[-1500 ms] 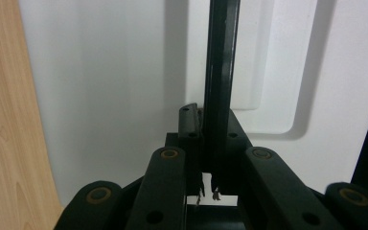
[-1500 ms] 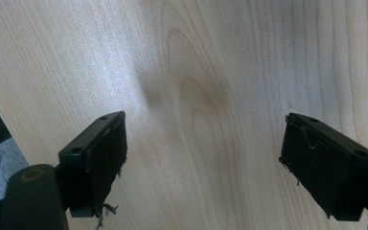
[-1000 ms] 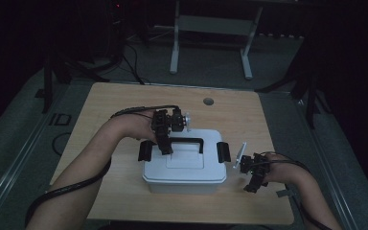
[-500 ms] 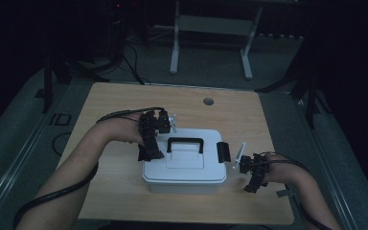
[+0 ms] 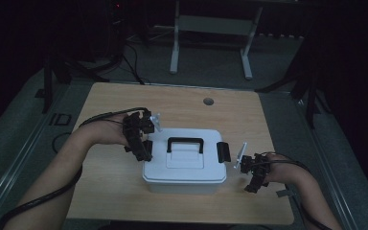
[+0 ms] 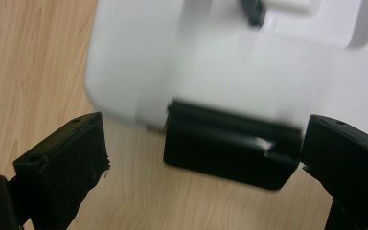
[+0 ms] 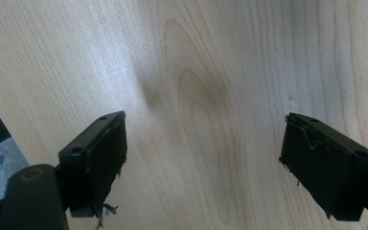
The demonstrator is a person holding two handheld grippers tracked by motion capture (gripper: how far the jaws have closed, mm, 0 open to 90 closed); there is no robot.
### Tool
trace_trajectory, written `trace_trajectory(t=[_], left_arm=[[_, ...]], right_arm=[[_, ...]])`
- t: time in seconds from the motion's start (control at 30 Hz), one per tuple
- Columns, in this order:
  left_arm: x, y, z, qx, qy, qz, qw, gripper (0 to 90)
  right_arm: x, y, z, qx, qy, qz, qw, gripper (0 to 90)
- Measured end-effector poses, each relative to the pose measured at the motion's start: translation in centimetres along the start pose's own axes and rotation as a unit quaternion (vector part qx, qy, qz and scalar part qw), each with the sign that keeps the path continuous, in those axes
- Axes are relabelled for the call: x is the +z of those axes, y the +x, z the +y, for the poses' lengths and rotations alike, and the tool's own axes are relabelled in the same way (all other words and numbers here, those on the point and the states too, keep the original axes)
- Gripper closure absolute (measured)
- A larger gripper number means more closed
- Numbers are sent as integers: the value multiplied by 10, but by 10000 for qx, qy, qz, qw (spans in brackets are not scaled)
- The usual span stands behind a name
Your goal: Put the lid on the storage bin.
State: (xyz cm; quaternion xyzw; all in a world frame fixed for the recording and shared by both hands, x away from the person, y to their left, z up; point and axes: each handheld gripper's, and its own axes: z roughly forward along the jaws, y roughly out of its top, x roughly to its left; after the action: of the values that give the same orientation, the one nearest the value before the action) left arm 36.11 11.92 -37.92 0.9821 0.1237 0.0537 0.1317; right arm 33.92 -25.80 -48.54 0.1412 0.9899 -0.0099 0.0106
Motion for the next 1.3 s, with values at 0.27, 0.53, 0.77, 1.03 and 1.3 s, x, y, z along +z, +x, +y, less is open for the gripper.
trace_trajectory(t=[0.27,0.53,0.77,1.03,1.3], left_arm=[[0,3,-32,-176,-16,91,9998,18],[2,2,-71,-385,26,106,9992,18],[3,3,-100,-681,-204,114,9974,18],[16,1,-118,-832,-53,18,9965,18],[28,-2,-136,-931,-148,-68,9955,18]], right_arm=[[-1,0,1,-6,31,-41,10000,157],[0,-1,-2,36,40,-42,10000,157],[2,0,0,32,77,-27,10000,157],[2,0,2,9,75,-24,10000,157],[3,0,1,29,77,-31,10000,157]])
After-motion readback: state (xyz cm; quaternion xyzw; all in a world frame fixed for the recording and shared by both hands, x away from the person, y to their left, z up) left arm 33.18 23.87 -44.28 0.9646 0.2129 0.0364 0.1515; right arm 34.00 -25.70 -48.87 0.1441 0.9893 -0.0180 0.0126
